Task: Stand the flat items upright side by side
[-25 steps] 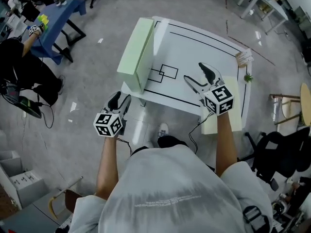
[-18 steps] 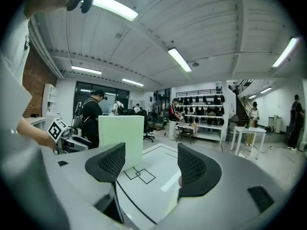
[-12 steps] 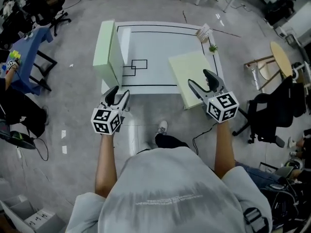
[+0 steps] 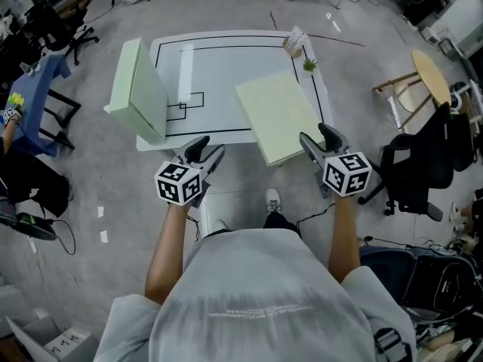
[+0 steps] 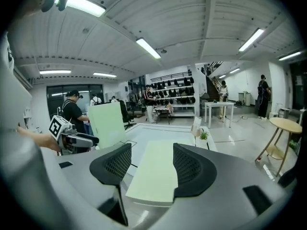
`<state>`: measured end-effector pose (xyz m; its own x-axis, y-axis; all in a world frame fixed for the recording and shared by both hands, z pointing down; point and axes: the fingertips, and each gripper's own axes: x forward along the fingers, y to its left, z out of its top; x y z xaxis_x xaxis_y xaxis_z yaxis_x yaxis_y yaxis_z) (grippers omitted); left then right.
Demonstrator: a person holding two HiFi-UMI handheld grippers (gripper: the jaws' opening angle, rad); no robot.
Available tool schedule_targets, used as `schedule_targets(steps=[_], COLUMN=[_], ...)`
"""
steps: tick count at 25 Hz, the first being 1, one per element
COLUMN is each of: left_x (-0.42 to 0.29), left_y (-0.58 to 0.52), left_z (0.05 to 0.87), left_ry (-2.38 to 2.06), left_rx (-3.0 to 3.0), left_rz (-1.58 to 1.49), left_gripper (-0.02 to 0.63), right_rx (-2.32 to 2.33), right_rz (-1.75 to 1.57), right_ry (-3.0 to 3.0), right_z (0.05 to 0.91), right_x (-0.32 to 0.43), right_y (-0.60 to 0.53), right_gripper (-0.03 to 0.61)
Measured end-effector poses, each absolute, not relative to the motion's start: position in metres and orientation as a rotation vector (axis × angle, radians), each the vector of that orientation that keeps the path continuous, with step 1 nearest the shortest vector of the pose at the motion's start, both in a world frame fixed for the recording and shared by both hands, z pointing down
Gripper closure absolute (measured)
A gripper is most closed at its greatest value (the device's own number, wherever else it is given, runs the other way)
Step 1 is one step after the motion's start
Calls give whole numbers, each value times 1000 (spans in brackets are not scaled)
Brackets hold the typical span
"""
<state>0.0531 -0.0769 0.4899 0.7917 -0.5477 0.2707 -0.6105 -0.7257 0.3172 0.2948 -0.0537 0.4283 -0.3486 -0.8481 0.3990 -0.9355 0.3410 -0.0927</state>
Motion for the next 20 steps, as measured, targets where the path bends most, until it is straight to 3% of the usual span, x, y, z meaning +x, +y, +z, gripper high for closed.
schedule_targets(steps=[10, 20], left_x=[161, 209], left_y=[-85, -88], left_z=[560, 622], left_ry=[-743, -657], left_rx=[2306, 1993], left_rz=[217, 117], left_gripper=[325, 279], right_rx=[1262, 863], right_rz=[592, 665], right_ry=[-2261, -2200], right_z=[500, 592], right_x=[394, 418], right_y=[-93, -137], right_gripper=[222, 224])
